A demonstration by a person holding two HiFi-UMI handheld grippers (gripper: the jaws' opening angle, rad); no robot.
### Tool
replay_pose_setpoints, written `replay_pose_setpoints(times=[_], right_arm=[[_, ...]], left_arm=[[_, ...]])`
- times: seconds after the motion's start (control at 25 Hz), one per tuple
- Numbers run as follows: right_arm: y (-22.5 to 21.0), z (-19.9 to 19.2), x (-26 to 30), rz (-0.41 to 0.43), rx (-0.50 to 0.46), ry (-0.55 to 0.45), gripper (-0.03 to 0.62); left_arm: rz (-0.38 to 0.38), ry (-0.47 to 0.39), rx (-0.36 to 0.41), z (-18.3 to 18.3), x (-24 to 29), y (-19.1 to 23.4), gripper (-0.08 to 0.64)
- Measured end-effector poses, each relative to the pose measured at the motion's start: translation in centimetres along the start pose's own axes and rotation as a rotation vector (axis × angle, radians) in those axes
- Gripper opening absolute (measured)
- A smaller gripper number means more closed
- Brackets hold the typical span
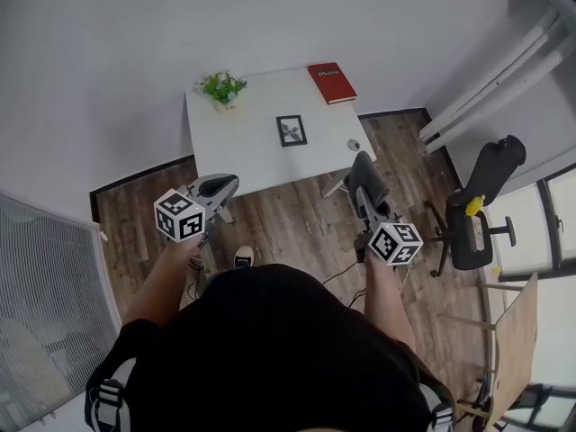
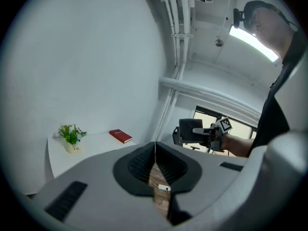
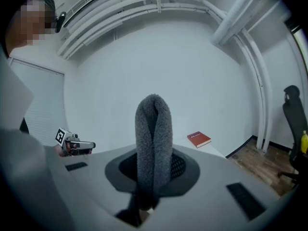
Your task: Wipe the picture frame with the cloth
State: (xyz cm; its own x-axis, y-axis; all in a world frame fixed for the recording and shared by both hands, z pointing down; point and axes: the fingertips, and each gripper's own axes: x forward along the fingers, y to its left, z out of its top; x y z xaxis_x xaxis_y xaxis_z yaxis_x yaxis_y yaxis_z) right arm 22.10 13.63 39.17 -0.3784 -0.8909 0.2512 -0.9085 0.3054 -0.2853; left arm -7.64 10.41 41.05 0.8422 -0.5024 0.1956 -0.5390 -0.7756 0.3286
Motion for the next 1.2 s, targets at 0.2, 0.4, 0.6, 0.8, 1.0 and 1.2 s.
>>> replay_pose_setpoints(times=[0.2,0.4,0.6,0.8,1.0,1.2], right_arm=[[0.0,1.0,2.0,-0.02,-0.007,-0.005,0.044],[-0.3,2.2,3.7,-0.049,-0.001,-0.011,0.044],[-0.1,2.4,5.8,-0.071,0.0,-0.01,0.044],[0.3,3.2,7.5,-0.096,-0.002,-0.011,0.044],[0.8,3.6,9.0,-0.124,0.007,-0.017,0.044],[1.5,3.9,10.5,-0.148,0.013,-0.018,0.044]], left_arm=[[-0.025,0.001,0.0,1.1,1.0,2.2,0.011],[-0.053,0.016,0.007,2.6,2.0,4.2,0.011],[-0.082,0.025,0.008,3.1,3.0,6.7,0.011],[-0.121,0.033,0.004,3.9,3.8,8.4,0.011],[-0.149,0.049,-0.001,4.0,4.1,10.4,0.011],[-0.171,0.063,-0.004,4.5,4.1,12.6,0.011]])
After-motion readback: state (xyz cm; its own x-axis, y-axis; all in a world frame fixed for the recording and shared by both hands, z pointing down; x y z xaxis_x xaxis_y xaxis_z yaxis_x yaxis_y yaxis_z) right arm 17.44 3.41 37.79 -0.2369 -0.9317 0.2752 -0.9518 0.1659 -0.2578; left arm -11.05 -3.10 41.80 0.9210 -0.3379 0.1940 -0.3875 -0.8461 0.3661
